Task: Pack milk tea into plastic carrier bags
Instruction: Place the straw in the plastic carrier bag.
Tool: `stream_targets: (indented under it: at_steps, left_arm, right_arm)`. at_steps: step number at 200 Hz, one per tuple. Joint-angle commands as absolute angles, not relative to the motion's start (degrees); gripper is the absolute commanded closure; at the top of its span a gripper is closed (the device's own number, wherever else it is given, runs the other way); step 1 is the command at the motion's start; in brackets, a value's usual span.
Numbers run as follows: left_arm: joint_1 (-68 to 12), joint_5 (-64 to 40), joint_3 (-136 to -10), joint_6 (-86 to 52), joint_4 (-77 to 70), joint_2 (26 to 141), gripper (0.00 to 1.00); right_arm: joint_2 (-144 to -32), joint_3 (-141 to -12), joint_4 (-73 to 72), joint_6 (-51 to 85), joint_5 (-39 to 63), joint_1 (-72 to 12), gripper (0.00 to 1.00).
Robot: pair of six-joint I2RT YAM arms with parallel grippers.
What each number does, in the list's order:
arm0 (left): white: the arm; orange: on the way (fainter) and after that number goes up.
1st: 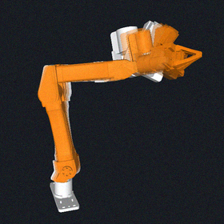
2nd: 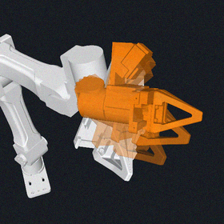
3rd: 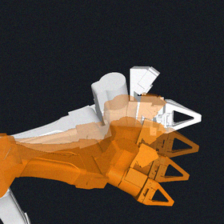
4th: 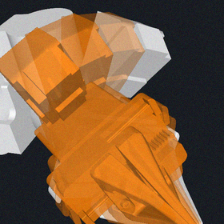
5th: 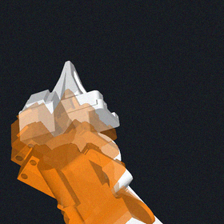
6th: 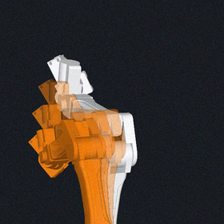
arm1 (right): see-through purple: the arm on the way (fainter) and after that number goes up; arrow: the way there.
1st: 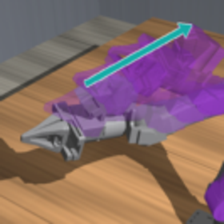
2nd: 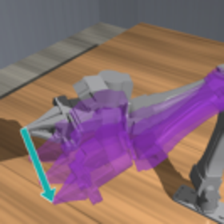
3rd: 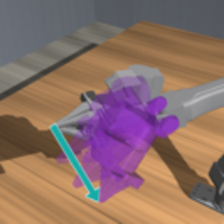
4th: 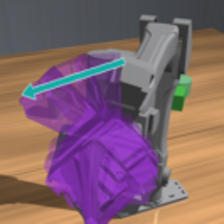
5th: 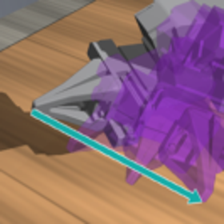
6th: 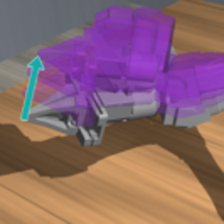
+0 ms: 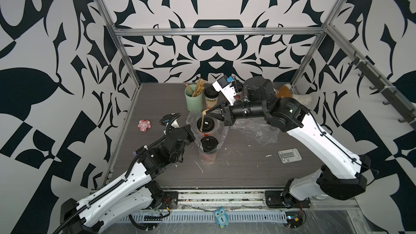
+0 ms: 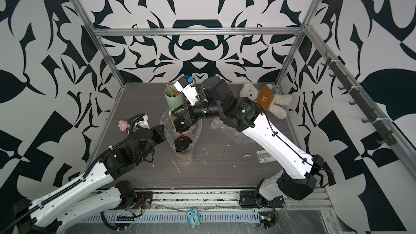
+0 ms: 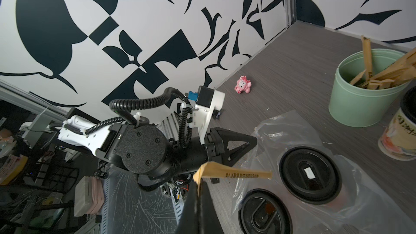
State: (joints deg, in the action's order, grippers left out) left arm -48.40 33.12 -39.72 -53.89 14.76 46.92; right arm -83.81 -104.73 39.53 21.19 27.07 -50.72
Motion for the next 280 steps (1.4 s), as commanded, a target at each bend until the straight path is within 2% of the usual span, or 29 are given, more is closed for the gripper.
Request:
stream_targets:
  at_steps: [1, 93, 280]
  left_arm:
    - [-48.19, 32.79, -40.43, -52.55, 14.16, 47.08, 1.0]
    - [-48.26, 32.64, -40.34, -51.85, 13.26, 47.35, 1.0]
    - [-48.25, 33.41, -39.92, -50.67, 12.61, 45.97, 1.0]
  right_arm:
    - [-82.91, -102.7, 36.74, 24.03, 30.37, -50.98, 1.0]
    - [-82.58, -99.2, 33.63, 28.82, 35.24, -51.01, 1.0]
    - [-88.27, -84.73, 34.98, 29.5, 32.01, -47.3, 1.0]
